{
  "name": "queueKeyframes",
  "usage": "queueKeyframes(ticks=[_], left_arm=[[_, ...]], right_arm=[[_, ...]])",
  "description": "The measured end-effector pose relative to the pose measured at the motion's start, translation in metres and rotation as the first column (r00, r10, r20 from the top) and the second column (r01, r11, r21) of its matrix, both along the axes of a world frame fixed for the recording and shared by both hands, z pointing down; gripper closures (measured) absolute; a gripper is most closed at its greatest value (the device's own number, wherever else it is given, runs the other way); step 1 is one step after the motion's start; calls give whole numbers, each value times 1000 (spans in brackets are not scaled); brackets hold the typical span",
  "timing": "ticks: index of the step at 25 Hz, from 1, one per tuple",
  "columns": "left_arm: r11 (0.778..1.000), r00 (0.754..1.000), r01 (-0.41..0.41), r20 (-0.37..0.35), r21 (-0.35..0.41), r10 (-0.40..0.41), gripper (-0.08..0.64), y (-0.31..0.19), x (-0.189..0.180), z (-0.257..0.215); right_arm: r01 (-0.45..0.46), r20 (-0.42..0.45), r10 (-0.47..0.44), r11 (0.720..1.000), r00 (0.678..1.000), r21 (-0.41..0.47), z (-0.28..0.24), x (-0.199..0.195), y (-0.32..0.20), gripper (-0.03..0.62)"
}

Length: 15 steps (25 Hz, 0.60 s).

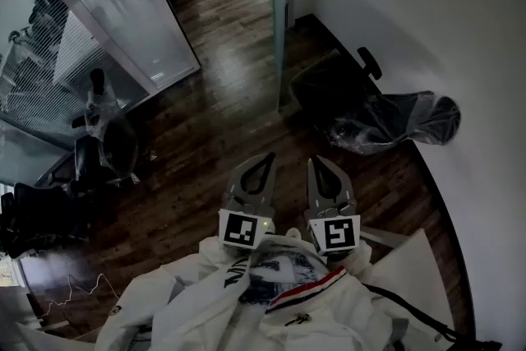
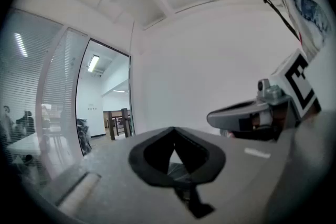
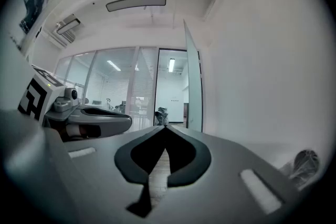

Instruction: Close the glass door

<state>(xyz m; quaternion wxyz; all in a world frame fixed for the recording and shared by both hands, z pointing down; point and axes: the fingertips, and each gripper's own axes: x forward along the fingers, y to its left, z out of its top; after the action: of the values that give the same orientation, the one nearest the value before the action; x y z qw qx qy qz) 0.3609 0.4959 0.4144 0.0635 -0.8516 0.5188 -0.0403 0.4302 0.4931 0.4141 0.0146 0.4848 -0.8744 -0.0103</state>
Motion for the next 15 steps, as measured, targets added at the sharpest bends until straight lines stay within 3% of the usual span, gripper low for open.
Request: queueKeyframes(ticks=[15], left_arm=[[999, 999, 35, -19, -11, -35, 565, 5, -44, 9]], right_arm=[[-6, -3, 6, 1000, 1000, -9, 14, -30, 0, 589]])
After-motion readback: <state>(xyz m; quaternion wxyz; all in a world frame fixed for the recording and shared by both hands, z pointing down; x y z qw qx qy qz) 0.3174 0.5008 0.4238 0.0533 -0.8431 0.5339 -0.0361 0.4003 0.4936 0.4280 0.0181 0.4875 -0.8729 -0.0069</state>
